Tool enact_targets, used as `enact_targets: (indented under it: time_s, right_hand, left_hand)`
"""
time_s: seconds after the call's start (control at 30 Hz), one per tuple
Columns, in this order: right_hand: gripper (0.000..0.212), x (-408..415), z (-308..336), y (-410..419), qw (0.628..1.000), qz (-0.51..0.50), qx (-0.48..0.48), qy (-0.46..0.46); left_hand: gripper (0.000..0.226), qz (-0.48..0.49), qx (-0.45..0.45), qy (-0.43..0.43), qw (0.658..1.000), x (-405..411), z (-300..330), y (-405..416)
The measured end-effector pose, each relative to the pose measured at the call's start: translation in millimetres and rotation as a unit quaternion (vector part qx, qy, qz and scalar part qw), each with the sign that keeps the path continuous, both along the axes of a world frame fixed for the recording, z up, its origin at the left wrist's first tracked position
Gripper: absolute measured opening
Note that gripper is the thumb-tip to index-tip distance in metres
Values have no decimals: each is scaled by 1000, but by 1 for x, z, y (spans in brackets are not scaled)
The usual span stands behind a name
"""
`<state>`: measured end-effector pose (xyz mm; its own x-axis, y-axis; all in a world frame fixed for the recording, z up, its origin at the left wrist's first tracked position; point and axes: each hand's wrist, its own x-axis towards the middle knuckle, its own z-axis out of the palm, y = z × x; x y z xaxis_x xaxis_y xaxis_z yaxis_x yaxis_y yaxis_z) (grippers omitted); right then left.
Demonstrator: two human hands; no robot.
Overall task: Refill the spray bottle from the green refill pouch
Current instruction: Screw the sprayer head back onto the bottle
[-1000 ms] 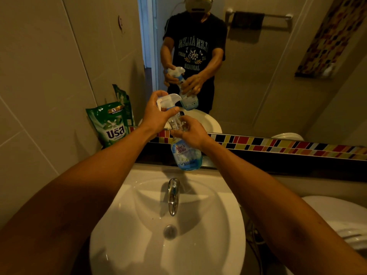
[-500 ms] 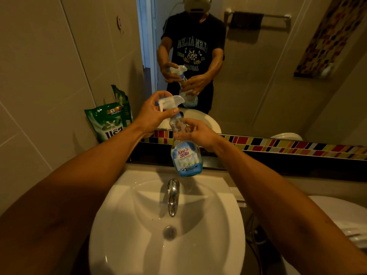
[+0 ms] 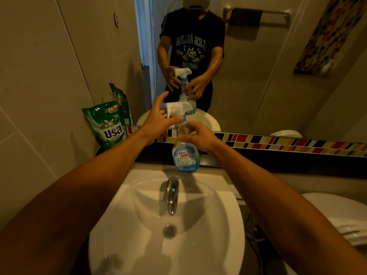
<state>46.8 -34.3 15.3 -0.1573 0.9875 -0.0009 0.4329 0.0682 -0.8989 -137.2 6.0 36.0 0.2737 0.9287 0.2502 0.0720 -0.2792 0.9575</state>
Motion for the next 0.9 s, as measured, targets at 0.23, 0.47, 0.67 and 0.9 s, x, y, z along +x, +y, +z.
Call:
enact_targets:
  time_s: [0.23, 0.47, 0.67, 0.9]
  right_hand:
    - [42, 17, -17, 7, 998, -51, 19, -24]
    - [48, 42, -29, 14, 997, -73, 2, 6]
    - [53, 68, -37, 24, 996, -78, -17, 29]
    - [51, 97, -52, 38, 993, -108, -3, 42]
  left_hand:
    - [60, 44, -97, 45, 993, 7, -60, -16]
    - [60, 20, -146, 146, 978, 37, -111, -24]
    - [56, -79, -171, 117, 975, 69, -117, -15]
    - [52, -88, -213, 92, 969, 110, -115, -5]
